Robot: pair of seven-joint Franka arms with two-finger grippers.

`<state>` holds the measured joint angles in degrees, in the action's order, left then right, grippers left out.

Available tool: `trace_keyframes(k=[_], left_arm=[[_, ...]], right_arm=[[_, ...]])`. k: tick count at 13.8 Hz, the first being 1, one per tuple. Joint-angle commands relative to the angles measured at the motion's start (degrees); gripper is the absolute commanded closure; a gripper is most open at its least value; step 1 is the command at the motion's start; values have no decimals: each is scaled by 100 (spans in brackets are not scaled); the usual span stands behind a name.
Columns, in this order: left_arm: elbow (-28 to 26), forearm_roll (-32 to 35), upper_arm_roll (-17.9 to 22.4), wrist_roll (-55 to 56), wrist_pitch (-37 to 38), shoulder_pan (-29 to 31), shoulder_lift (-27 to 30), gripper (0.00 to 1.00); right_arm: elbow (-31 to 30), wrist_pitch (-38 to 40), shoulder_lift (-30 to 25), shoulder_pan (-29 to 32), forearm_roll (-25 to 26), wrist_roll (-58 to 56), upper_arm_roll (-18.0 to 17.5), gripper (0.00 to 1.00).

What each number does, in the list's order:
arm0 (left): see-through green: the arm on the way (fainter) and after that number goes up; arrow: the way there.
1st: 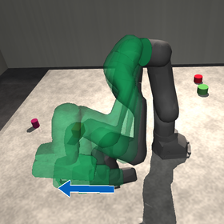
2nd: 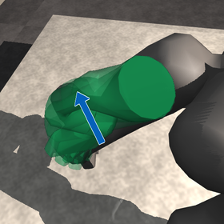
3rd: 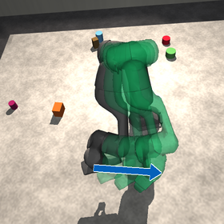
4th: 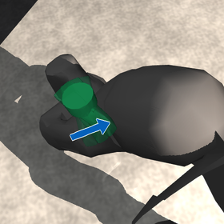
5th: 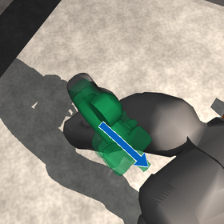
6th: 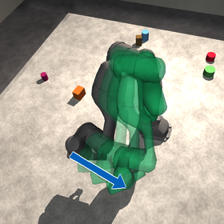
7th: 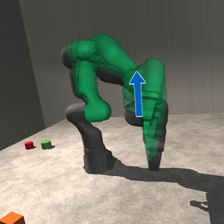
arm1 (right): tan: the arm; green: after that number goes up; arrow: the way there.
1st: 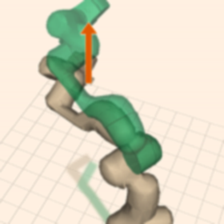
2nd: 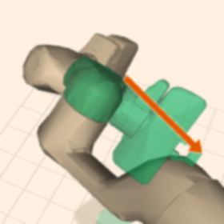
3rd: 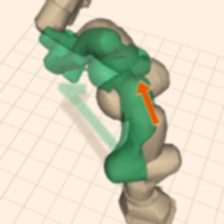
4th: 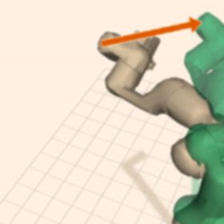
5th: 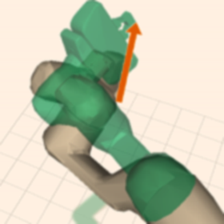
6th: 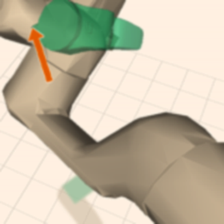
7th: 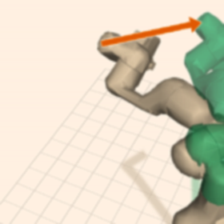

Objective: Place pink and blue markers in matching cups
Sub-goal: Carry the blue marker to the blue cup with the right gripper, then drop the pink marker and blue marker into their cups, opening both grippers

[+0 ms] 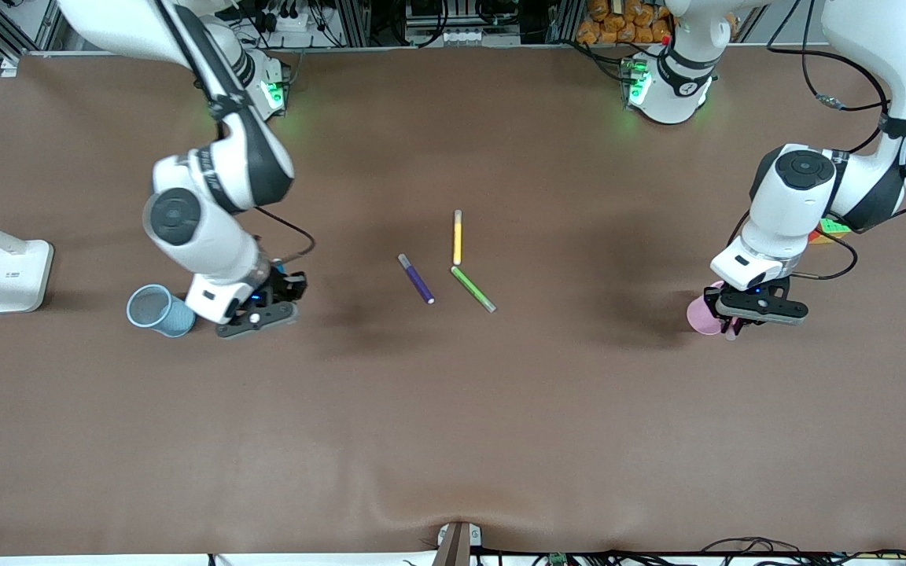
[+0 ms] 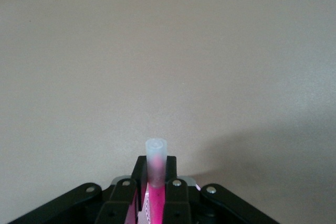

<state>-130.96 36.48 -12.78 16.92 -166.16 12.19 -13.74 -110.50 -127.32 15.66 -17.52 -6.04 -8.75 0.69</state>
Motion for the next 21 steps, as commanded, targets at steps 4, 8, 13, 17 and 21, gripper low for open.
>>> trace_keyframes(k=[4,8,13,17,21], left_arm=[[-43,184,-58,49,-127,90,3,0],[44,185,-66,4,-119,99,38,0],[474,184,-75,13,-49,90,39,0],[904,79,-75,13,188,55,-102,0],[1072,62,-137,13,382,46,-137,0]], right_arm=[[11,577,-493,968,-1134,-3100,-86,100],[116,987,-485,1609,-2601,-5307,-69,100],[240,1946,-414,2436,-3736,-7593,-60,100],[257,2508,-274,2954,-4335,-9053,-60,100],[503,2976,156,3447,-4415,-10494,-43,100]])
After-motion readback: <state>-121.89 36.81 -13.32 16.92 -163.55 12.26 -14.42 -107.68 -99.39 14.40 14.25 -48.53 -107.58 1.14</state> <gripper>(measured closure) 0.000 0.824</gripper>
